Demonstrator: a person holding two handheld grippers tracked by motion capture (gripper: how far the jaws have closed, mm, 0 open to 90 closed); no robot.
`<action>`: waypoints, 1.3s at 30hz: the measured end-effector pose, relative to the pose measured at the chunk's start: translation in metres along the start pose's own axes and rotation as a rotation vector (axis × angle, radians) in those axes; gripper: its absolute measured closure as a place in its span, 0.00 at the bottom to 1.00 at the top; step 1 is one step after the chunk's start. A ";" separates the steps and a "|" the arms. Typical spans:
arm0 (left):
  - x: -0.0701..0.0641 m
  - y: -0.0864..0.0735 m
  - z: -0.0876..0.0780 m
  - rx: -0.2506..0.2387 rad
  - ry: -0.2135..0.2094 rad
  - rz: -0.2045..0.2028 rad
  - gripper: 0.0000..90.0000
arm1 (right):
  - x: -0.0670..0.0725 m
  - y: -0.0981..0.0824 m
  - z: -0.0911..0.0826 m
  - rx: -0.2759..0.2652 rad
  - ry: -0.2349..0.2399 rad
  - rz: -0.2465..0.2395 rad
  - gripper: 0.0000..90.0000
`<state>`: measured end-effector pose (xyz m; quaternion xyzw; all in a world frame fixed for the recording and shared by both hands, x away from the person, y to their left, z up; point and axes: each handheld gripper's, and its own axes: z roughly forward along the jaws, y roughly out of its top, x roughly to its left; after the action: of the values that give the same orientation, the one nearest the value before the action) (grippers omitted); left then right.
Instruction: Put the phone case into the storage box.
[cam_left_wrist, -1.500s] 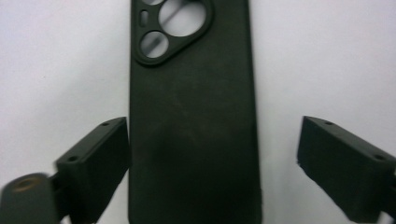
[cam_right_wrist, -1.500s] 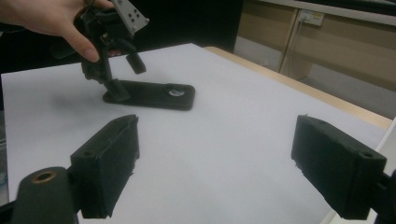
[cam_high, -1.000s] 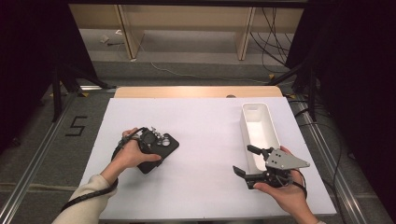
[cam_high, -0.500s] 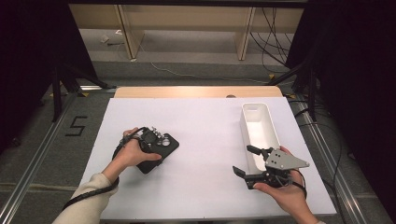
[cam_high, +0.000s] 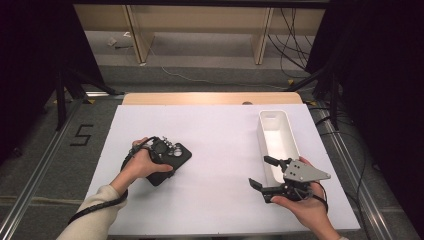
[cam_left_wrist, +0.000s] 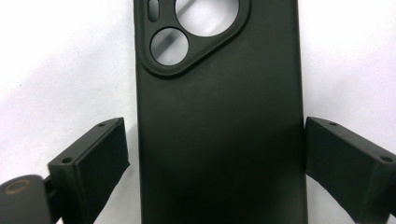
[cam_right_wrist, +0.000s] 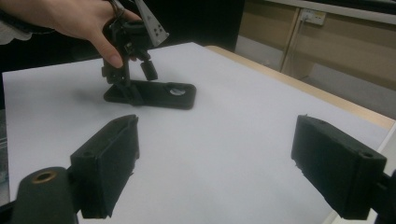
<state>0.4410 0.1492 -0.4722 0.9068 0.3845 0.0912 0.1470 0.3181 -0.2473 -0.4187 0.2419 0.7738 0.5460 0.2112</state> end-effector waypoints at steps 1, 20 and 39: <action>0.000 0.000 0.000 0.000 0.001 0.000 0.08 | 0.000 0.000 0.000 0.002 0.001 0.000 0.18; 0.005 0.003 0.003 0.026 -0.035 -0.007 0.09 | 0.001 -0.001 0.001 0.008 0.007 -0.004 0.18; 0.007 0.002 0.004 0.026 -0.059 -0.037 0.10 | 0.001 -0.001 0.002 0.009 0.008 -0.005 0.18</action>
<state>0.4480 0.1519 -0.4745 0.9037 0.3977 0.0568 0.1479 0.3180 -0.2456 -0.4198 0.2388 0.7775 0.5432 0.2083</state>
